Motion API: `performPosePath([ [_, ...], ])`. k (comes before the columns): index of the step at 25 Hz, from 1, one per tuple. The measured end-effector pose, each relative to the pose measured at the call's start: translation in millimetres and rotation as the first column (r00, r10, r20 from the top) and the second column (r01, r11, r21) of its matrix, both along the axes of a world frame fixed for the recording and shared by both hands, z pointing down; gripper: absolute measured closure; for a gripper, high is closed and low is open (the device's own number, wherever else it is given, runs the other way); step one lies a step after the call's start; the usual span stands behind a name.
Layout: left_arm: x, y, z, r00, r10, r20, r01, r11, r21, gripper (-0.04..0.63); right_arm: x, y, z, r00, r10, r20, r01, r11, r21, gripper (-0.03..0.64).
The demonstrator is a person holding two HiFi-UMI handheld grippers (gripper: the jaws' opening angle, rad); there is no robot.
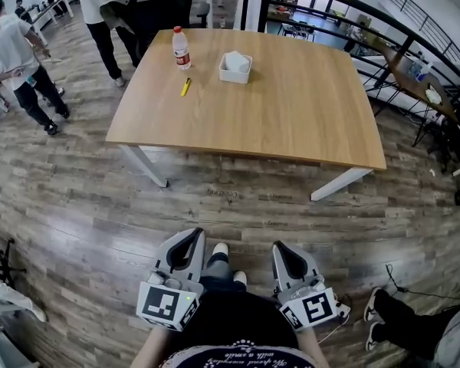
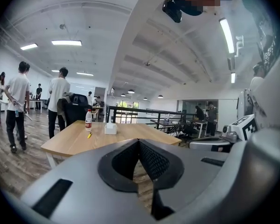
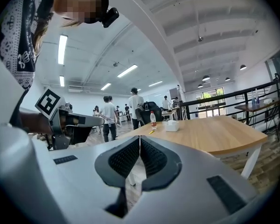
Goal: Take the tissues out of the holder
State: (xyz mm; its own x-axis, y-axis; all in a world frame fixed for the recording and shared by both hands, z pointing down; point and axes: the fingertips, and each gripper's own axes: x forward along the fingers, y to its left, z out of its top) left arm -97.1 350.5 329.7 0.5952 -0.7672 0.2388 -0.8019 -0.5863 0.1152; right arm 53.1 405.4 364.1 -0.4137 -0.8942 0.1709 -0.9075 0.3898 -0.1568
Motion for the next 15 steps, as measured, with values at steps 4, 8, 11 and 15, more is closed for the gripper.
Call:
performPosePath([
  [4,-15.2,-40.7,-14.8,0.998,0.058,0.013,-0.059,0.998,0.026,0.591,-3.9,-34.6,-11.8,0.999,0.036,-0.014,-0.036,0.999,0.015,0.604],
  [8,-29.0,-70.1,-17.0,0.998,0.067,0.018,-0.067,0.998,0.004,0.590,-13.2,-56.6,-12.2,0.999,0.047,-0.018,-0.047,0.999,0.008,0.604],
  [11,-32.5,-85.4,-19.2,0.996,0.083,0.013,-0.083,0.996,0.033,0.591,-15.8,-68.6,-9.0,0.998,0.060,-0.025,-0.060,0.998,-0.003,0.604],
  [15,-35.4,-103.3,-17.5,0.994,0.109,-0.001,-0.109,0.993,0.039,0.591,-19.7,-85.8,-8.3,0.997,0.075,-0.023,-0.075,0.997,-0.004,0.604],
])
